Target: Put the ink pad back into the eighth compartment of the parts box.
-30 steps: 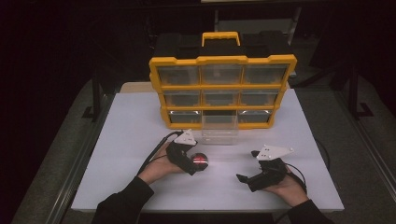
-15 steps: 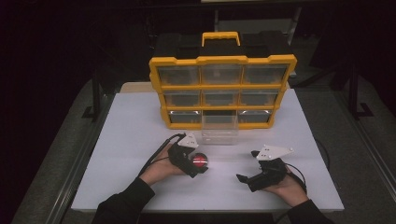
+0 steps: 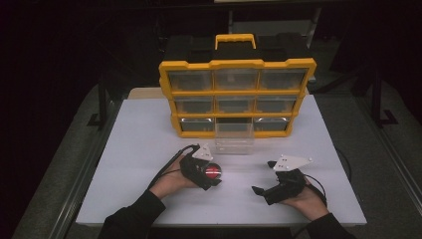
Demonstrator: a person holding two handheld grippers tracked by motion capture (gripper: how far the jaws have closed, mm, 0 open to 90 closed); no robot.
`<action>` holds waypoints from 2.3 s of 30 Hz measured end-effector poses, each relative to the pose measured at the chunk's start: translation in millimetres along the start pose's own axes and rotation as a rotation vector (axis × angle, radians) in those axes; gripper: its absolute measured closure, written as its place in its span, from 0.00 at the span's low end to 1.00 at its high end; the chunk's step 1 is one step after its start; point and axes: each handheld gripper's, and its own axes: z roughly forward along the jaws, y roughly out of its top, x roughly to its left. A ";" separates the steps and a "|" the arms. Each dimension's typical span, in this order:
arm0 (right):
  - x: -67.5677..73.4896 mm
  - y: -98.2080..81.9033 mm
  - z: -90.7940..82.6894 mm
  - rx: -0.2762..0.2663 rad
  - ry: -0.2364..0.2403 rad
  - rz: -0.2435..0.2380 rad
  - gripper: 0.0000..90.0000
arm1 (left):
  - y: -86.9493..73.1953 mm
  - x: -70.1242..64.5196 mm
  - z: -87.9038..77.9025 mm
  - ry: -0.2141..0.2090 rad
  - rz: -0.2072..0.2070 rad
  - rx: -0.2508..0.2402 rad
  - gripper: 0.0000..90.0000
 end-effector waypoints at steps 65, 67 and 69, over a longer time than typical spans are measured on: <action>0.3 0.0 -0.1 -0.001 0.006 -0.001 0.00 | -0.5 4.2 -11.9 0.011 -0.003 0.006 0.33; 0.4 0.0 -0.2 -0.001 0.006 -0.001 0.00 | -0.7 4.6 -13.0 0.014 -0.009 0.002 0.33; 0.3 0.0 -0.2 -0.002 0.006 -0.001 0.00 | -0.9 5.7 -14.8 0.014 -0.007 0.003 0.33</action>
